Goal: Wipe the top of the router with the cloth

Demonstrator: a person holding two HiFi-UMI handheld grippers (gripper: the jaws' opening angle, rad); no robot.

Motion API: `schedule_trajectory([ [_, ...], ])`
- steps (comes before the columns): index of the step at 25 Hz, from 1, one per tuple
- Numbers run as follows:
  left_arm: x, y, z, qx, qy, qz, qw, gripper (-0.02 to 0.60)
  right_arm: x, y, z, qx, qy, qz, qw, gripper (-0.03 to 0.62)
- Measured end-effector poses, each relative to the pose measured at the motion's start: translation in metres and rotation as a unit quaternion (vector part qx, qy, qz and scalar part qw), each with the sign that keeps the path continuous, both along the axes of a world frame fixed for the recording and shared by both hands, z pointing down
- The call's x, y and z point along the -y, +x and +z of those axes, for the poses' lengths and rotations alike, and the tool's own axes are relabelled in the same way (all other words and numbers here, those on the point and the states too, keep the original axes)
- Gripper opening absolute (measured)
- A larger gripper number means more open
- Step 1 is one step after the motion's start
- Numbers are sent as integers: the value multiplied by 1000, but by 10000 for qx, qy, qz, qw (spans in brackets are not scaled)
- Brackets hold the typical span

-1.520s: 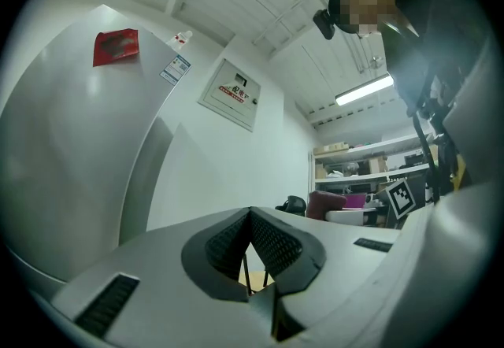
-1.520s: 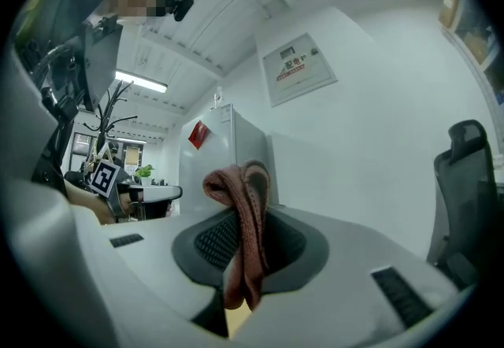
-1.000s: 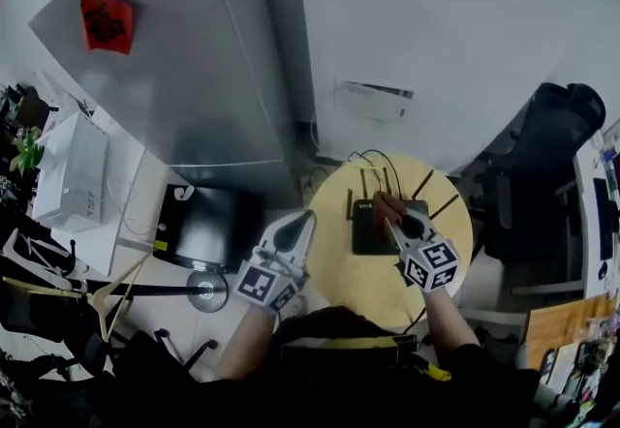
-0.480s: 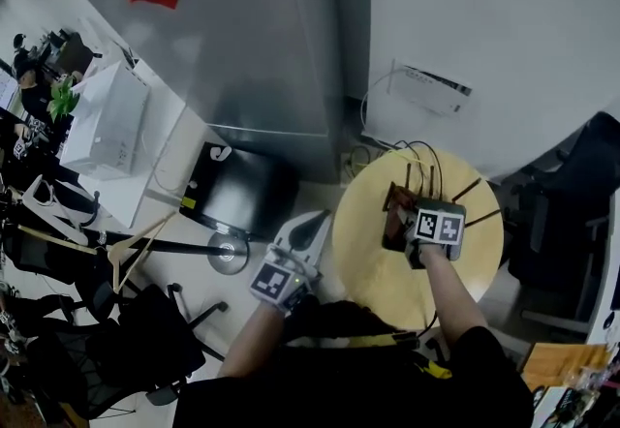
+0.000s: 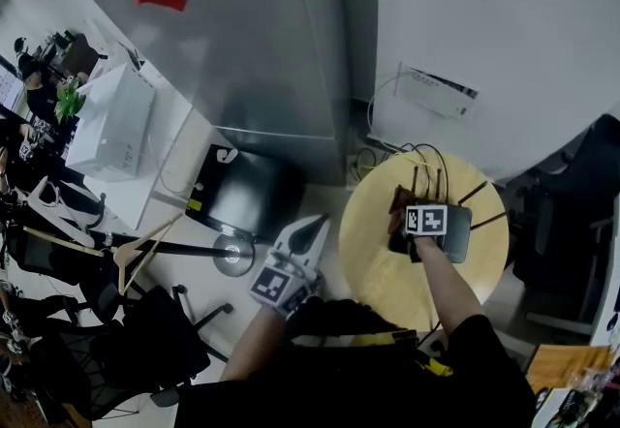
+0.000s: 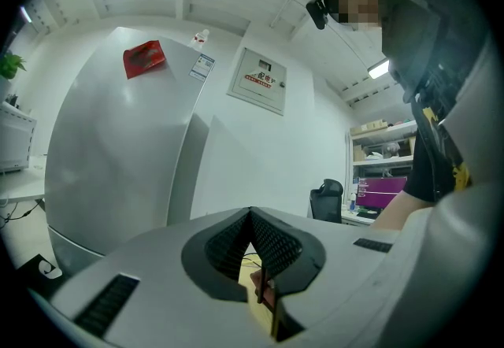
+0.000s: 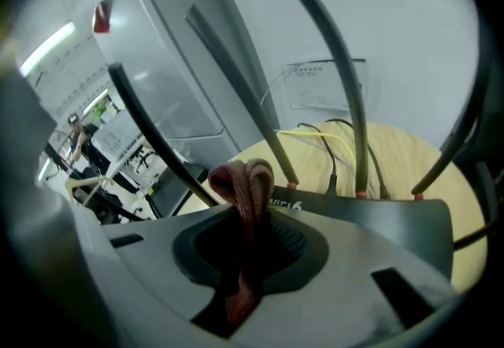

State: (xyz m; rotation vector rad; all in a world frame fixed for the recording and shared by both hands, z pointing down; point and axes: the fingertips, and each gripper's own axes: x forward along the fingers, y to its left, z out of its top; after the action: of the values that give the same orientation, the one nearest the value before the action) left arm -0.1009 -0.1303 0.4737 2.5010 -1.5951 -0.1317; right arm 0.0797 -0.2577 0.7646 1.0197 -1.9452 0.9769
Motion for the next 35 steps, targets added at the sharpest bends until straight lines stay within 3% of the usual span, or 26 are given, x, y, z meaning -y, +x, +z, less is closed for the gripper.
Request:
schedule_trajectory([
  [3, -1, -3, -1, -90, 6, -23, 10000, -6, 3, -1, 6, -715, 408, -523, 9952, 63],
  [8, 0, -8, -1, -188, 4, -22, 9998, -6, 10, -18, -10, -906, 1062, -999, 9852, 63],
  [18, 4, 5, -2, -298, 34, 285, 9991, -6, 12, 13, -8, -1312, 1105, -931, 9808, 63],
  [35, 28, 33, -2, -264, 107, 754, 9967, -6, 13, 74, -5, -1435, 946, -480, 9840, 63],
])
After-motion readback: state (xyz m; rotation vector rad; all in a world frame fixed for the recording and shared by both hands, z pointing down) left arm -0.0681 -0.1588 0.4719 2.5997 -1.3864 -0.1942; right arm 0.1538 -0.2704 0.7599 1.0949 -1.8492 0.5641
